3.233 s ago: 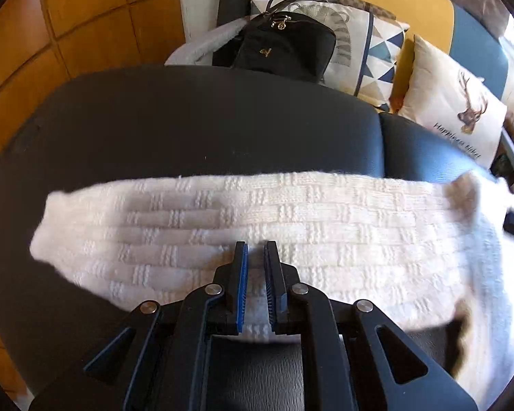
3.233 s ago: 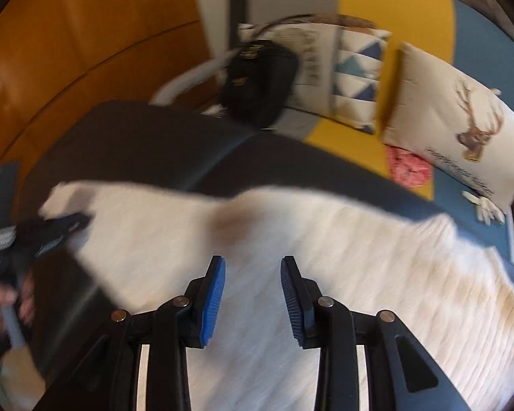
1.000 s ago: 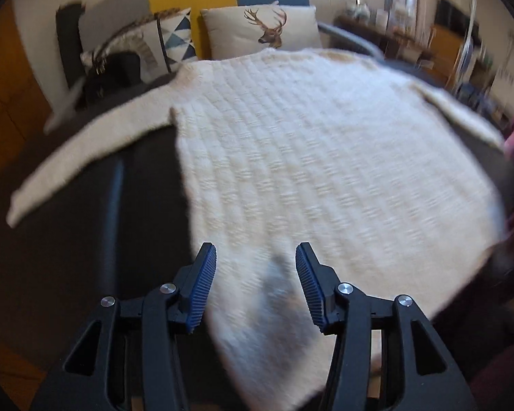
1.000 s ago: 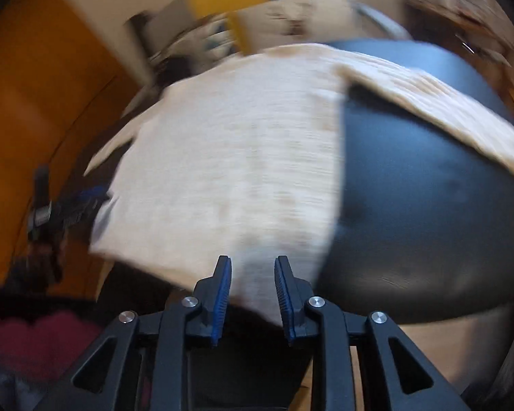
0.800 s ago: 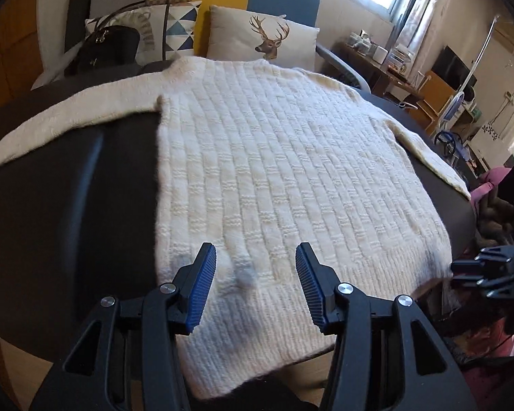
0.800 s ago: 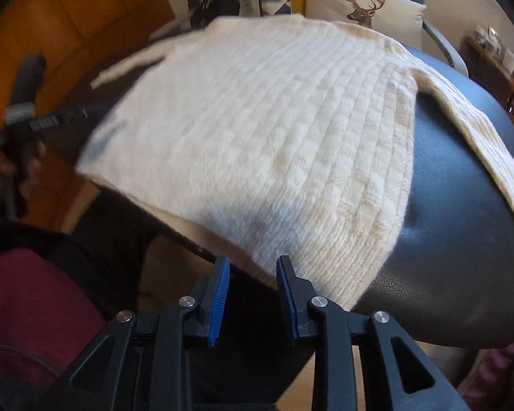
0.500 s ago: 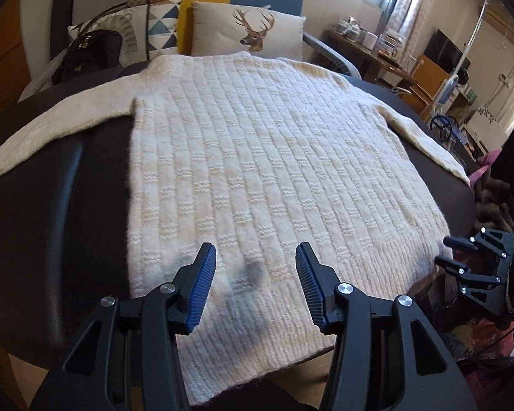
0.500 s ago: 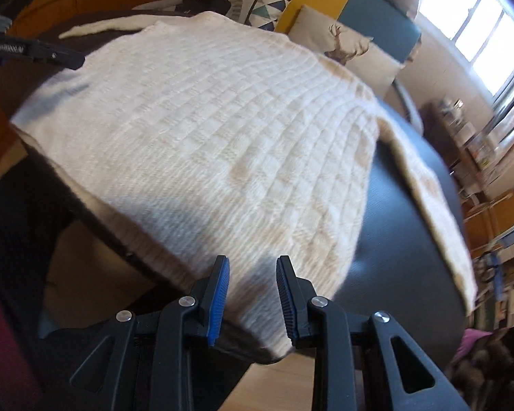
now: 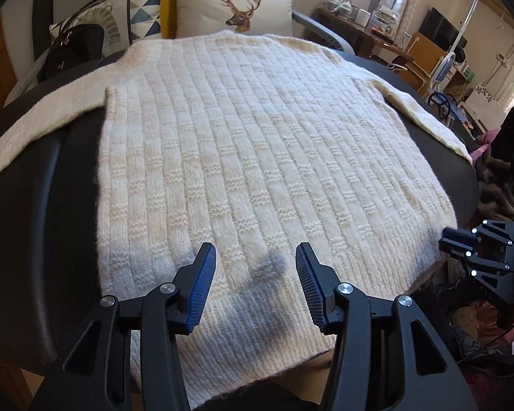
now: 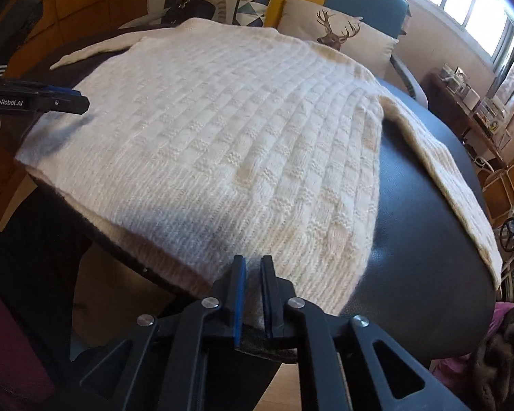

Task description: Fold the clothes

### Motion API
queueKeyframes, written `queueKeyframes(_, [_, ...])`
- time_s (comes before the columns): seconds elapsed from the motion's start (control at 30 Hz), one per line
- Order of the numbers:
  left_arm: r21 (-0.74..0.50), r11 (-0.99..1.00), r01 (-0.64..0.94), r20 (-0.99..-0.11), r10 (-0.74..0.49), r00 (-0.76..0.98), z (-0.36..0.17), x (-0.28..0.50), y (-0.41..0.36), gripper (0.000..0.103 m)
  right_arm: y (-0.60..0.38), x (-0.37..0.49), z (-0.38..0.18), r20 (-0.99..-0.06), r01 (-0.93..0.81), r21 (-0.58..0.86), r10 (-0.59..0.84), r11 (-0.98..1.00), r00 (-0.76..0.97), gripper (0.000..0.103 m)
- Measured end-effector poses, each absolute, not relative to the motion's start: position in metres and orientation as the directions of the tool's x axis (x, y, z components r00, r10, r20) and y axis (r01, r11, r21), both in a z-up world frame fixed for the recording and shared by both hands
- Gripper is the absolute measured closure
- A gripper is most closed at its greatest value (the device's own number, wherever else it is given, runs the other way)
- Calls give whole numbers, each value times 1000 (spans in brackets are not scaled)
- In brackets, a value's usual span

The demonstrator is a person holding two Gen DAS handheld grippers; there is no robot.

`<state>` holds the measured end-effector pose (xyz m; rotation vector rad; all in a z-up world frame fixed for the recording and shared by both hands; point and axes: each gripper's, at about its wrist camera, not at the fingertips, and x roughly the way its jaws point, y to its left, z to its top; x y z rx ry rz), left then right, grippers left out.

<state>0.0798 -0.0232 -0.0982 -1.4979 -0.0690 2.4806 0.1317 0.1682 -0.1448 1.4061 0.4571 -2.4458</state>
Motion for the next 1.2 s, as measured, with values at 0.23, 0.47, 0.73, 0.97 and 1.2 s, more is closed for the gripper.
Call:
queueKeyframes(0.23, [-228,-968,-105,-854,251,-455,-102,87,-43,51,167,125,-140,-824,382,-181,-73,-906,-562,77])
queueKeyframes(0.47, [-260,-963,-78,-846,266,-463,-105,98,-54,51,157,123,-147,-836,420,-198,-70,-886,-544,78])
queueKeyframes(0.73, [-301,-951,-69,-834,297,-465,-106,99,-58,51,186,105,-139,-860,347,19,-192,-938,-473,103])
queueKeyframes(0.97, [-305,-949,-78,-834,306,-459,-107,98,-59,51,183,136,-130,-854,406,7,-217,-914,-473,79])
queueKeyframes(1.2, [-307,-949,-73,-836,305,-456,-107,98,-57,51,149,169,-141,-847,533,-215,-115,-818,-519,80])
